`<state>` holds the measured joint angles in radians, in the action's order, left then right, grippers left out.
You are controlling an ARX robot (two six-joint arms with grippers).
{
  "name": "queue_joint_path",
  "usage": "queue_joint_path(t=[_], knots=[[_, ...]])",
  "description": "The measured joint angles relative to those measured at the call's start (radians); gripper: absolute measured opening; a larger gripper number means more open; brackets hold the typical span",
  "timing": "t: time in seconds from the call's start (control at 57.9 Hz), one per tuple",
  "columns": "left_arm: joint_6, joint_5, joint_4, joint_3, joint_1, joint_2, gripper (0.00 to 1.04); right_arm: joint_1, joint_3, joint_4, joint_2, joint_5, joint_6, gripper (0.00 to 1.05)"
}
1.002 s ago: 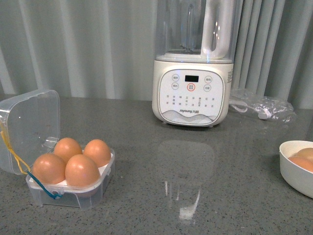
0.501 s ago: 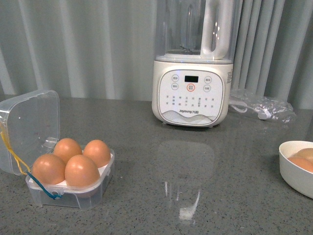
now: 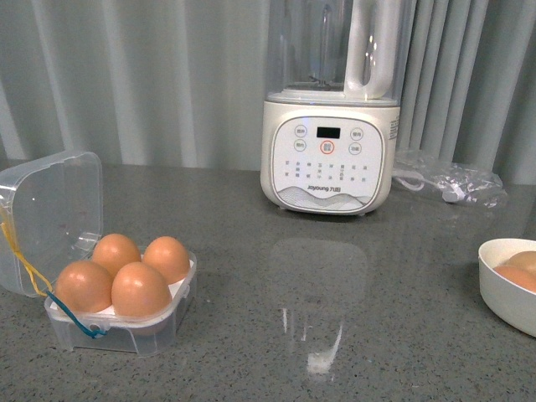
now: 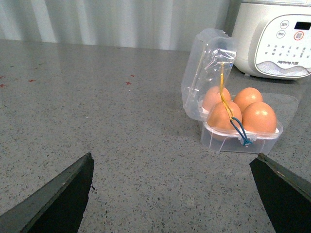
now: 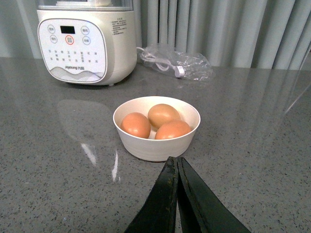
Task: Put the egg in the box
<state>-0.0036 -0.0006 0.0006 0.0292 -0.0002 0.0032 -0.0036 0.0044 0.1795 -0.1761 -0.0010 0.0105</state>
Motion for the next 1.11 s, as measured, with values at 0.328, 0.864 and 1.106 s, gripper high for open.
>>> queue_joint_path(t=[0.328,0.864,1.106], knots=[[0.000,0.000,0.000,0.000,0.000,0.000,0.98,0.000,0.000,-0.179,0.172,0.000,0.000,0.03],[0.000,0.000,0.000,0.000,0.000,0.000,0.98,0.000,0.000,-0.179,0.172,0.000,0.000,0.98],[0.000,0.000,0.000,0.000,0.000,0.000,0.98,0.000,0.000,-0.179,0.172,0.000,-0.001,0.98]])
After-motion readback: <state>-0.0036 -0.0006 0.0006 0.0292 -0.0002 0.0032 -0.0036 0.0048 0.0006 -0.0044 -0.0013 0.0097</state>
